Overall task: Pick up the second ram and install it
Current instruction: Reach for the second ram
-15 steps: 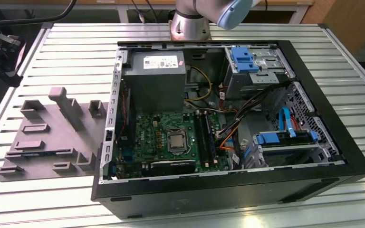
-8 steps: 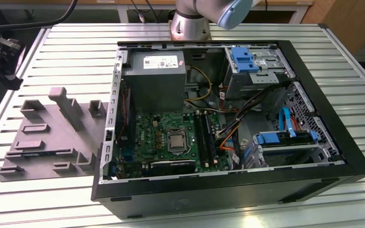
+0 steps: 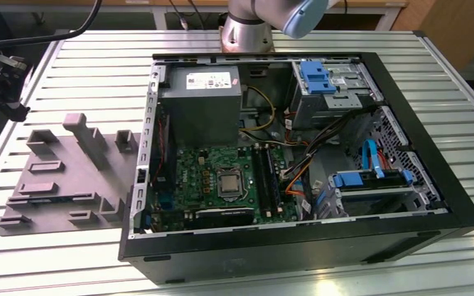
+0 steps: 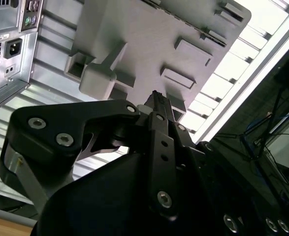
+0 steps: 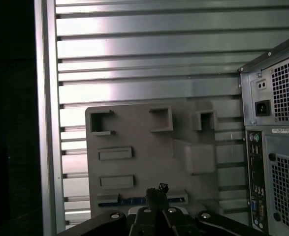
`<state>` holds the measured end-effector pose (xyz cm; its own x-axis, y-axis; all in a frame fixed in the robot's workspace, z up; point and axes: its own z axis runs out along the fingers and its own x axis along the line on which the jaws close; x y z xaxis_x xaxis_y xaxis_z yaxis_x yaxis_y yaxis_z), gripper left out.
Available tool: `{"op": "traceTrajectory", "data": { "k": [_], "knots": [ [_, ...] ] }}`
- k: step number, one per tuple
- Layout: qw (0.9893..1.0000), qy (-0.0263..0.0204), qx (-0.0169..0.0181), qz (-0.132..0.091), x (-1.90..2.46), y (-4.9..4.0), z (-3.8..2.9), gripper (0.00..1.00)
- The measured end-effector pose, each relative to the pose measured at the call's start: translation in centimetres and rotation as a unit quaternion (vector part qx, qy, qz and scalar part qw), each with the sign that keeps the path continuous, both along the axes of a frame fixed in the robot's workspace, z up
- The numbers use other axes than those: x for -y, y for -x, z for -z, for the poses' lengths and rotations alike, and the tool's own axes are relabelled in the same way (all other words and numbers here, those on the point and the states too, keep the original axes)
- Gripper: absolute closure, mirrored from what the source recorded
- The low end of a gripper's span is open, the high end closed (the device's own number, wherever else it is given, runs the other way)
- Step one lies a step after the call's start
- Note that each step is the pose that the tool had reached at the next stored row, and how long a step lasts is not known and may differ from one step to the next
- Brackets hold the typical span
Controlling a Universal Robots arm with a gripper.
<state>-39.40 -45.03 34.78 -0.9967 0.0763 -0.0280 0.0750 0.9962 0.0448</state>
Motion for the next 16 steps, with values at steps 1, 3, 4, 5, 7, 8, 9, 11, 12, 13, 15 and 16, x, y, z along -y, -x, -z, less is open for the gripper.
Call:
{"op": "traceTrajectory", "data": {
  "k": [1, 3, 4, 5, 7, 8, 9, 11, 12, 13, 15, 16],
  "knots": [
    [1.0, 0.0, 0.0, 0.0, 0.04, 0.01, 0.06, 0.89],
    [1.0, 0.0001, -0.0001, 0.0, 0.26, 0.06, 0.3, 0.89],
    [1.0, 0.0, -0.0001, 0.0, 0.36, 0.07, 0.36, 0.89],
    [1.0, 0.0, 0.0, 0.0, 0.43, 0.07, 0.4, 0.89],
    [1.0, 0.0, 0.0, 0.0, 0.59, 0.08, 0.48, 0.89],
    [1.0, 0.0, 0.0, 0.0, 0.66, 0.08, 0.51, 0.89],
    [1.0, 0.0, 0.0, 0.0, 0.75, 0.08, 0.56, 0.89],
    [1.0, 0.0, 0.0, 0.0, 0.9, 0.09, 0.65, 0.89],
    [1.0, 0.0, 0.0, 0.0, 0.97, 0.1, 0.71, 0.89],
    [1.0, 0.0, 0.0, 0.0, 1.04, 0.1, 0.77, 0.89],
    [1.0, 0.0, 0.0, 0.0, 1.19, 0.11, 0.88, 0.89],
    [1.0, 0.0, 0.0, 0.0, 1.27, 0.12, 0.94, 0.89]
  ]
}}
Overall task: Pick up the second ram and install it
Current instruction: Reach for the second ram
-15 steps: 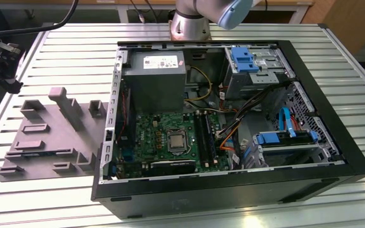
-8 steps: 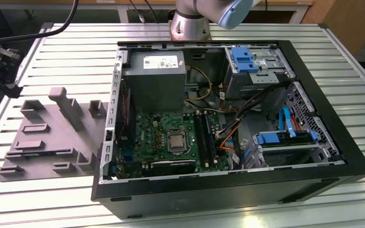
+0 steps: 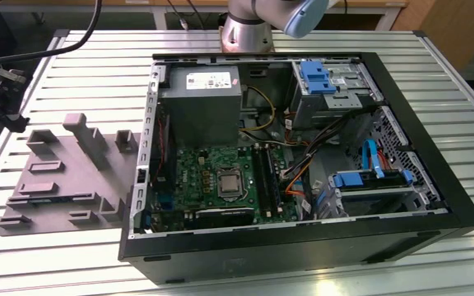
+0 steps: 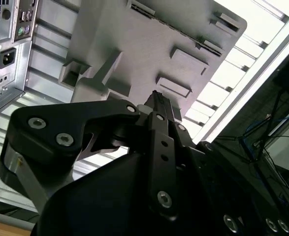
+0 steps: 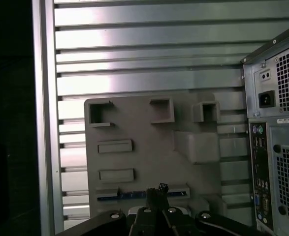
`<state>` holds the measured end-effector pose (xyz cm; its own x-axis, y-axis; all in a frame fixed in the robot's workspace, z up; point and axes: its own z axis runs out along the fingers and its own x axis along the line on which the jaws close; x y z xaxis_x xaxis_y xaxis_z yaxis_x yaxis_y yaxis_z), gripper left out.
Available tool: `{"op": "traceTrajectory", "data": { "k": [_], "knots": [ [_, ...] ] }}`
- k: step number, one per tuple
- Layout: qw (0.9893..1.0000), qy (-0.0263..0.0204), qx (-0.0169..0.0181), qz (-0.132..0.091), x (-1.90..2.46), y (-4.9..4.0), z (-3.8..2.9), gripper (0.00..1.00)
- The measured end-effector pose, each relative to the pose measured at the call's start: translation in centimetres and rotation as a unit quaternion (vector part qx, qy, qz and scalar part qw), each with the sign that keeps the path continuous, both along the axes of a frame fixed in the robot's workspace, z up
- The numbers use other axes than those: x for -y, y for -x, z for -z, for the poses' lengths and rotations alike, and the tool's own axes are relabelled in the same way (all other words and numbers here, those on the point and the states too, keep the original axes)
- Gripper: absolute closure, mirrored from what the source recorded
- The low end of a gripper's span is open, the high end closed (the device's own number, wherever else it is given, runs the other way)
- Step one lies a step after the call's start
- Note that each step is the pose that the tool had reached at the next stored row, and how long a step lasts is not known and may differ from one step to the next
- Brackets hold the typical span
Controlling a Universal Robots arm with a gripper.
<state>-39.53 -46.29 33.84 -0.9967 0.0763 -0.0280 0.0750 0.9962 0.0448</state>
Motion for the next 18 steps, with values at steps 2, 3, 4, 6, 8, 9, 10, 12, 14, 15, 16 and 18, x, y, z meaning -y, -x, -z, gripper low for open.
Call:
{"op": "traceTrajectory", "data": {
  "k": [2, 3, 4, 6, 8, 9, 10, 12, 14, 15, 16, 18],
  "knots": [
    [1.0, 0.0, 0.0, 0.0, 0.16, 0.02, 0.15, 0.89],
    [1.0, 0.0, 0.0, 0.0, 0.23, 0.04, 0.22, 0.89],
    [1.0, 0.0, 0.0, 0.0, 0.3, 0.05, 0.29, 0.89],
    [1.0, 0.0, 0.0, 0.0, 0.43, 0.08, 0.42, 0.89],
    [1.0, 0.0, 0.0, 0.0, 0.55, 0.12, 0.56, 0.89],
    [1.0, 0.0, 0.0001, 0.0, 0.59, 0.15, 0.62, 0.89],
    [1.0, 0.0, 0.0, 0.0, 0.64, 0.17, 0.68, 0.89],
    [1.0, 0.0, 0.0, 0.0, 0.73, 0.22, 0.79, 0.89],
    [1.0, 0.0, 0.0, 0.0, 0.81, 0.27, 0.91, 0.89],
    [1.0, 0.0, 0.0001, 0.0, 0.84, 0.28, 0.96, 0.89],
    [1.0, 0.0, 0.0, 0.0, 0.88, 0.3, 1.01, 0.89],
    [1.0, 0.0, 0.0, 0.0, 0.94, 0.36, 1.09, 0.89]
  ]
}}
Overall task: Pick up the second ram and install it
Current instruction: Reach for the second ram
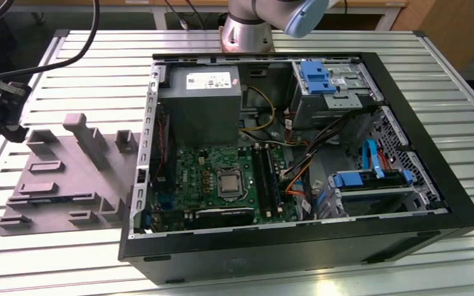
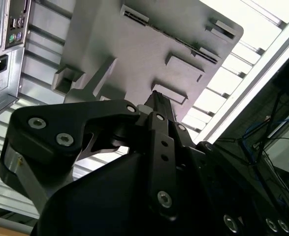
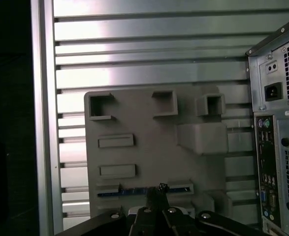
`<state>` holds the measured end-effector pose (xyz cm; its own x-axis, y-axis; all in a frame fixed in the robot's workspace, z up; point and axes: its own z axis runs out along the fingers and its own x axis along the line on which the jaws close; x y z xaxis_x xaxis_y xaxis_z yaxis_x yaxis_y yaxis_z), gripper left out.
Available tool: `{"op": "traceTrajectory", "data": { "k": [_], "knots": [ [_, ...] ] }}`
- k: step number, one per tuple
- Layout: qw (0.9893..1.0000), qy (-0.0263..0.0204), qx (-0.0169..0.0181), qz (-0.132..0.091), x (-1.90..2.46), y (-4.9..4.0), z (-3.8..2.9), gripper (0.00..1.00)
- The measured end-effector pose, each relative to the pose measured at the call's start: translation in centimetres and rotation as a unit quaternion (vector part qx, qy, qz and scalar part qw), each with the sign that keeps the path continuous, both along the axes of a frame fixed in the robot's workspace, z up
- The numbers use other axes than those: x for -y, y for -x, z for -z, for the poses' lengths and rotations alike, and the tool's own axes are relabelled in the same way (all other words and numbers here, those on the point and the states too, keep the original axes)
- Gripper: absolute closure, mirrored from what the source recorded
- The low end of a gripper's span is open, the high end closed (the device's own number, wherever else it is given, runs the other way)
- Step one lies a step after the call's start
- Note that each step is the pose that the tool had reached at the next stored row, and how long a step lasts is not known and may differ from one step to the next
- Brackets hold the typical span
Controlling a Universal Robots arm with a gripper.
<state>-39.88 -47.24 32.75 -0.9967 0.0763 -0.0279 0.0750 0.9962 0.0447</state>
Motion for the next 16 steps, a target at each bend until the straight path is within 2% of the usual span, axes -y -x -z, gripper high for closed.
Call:
{"op": "traceTrajectory", "data": {
  "k": [16],
  "knots": [
    [1.0, 0.0, 0.0, 0.0, 0.36, 0.36, 0.7, 0.89]
  ]
}}
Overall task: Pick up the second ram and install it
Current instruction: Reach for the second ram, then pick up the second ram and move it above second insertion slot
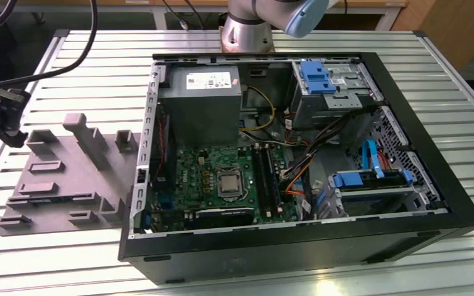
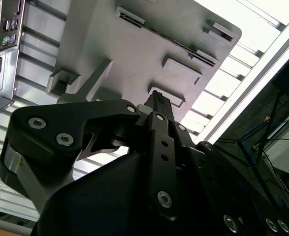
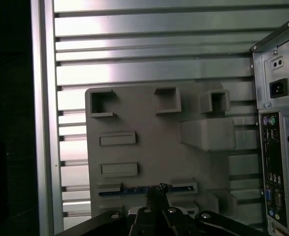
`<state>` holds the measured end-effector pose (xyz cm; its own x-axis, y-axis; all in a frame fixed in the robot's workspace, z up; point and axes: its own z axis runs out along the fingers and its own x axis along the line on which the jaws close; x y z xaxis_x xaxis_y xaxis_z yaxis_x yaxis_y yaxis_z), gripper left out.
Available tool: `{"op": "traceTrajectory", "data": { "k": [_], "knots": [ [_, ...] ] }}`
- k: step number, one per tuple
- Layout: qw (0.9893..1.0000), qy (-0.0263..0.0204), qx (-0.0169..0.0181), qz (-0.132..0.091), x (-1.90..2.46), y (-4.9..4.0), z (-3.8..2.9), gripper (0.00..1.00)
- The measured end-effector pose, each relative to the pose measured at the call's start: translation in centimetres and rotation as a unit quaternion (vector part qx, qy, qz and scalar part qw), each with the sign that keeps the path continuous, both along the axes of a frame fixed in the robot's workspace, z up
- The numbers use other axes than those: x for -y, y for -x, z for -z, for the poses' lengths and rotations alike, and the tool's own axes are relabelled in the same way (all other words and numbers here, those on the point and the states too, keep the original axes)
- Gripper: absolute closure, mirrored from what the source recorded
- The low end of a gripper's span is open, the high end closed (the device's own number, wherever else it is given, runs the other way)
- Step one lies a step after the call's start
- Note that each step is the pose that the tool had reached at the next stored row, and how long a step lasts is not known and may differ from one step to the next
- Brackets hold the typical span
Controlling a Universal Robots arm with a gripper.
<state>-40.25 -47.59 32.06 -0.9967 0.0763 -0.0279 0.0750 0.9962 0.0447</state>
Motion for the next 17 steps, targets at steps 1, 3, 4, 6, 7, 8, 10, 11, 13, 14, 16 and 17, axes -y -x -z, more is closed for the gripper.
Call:
{"op": "traceTrajectory", "data": {
  "k": [1, 3, 4, 6, 7, 8, 10, 11, 13, 14, 16, 17],
  "knots": [
    [1.0, 0.0, 0.0, 0.0, 0.01, 0.02, 0.05, 0.89],
    [1.0, 0.0, 0.0, 0.0, 0.02, 0.04, 0.12, 0.89],
    [1.0, 0.0, 0.0, 0.0, 0.03, 0.05, 0.17, 0.89],
    [1.0, 0.0001, 0.0, 0.0, 0.07, 0.09, 0.28, 0.89],
    [1.0, 0.0001, 0.0, 0.0, 0.11, 0.11, 0.33, 0.89],
    [1.0, 0.0001, 0.0, 0.0, 0.15, 0.14, 0.39, 0.89],
    [1.0, 0.0, 0.0001, 0.0, 0.21, 0.2, 0.53, 0.89],
    [1.0, 0.0, 0.0001, 0.0, 0.24, 0.23, 0.59, 0.89],
    [1.0, 0.0, 0.0, 0.0, 0.3, 0.27, 0.73, 0.89],
    [1.0, 0.0001, 0.0, 0.0, 0.31, 0.28, 0.76, 0.89],
    [1.0, 0.0001, 0.0, 0.0, 0.31, 0.28, 0.8, 0.89],
    [1.0, 0.0001, 0.0, 0.0, 0.31, 0.29, 0.81, 0.89]
  ]
}}
